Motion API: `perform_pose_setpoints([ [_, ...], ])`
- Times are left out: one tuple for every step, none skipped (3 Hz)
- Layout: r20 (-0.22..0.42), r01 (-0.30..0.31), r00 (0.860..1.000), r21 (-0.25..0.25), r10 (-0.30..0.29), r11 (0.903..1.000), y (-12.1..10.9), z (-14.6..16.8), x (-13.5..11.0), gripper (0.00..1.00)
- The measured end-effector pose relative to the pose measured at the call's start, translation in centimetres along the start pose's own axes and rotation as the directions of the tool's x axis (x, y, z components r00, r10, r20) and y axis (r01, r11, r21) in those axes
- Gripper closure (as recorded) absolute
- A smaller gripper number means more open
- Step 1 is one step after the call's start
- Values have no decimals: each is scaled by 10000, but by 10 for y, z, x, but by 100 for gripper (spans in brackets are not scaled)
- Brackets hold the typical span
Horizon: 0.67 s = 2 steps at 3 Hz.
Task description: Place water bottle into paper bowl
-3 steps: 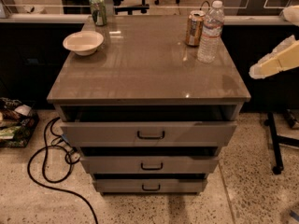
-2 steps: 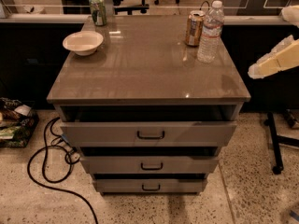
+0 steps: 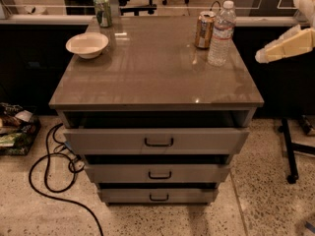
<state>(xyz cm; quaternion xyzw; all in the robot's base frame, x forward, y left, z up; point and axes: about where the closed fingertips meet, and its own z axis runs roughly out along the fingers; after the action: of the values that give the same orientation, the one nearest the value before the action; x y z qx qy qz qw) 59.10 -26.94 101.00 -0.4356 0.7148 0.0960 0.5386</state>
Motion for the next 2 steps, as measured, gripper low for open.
perform_pose_setpoints([
  [1071, -531, 9930, 260, 500, 9982, -34, 24, 10, 0],
  [1689, -1410, 9769, 489, 1309, 9888, -55, 47, 25, 0],
])
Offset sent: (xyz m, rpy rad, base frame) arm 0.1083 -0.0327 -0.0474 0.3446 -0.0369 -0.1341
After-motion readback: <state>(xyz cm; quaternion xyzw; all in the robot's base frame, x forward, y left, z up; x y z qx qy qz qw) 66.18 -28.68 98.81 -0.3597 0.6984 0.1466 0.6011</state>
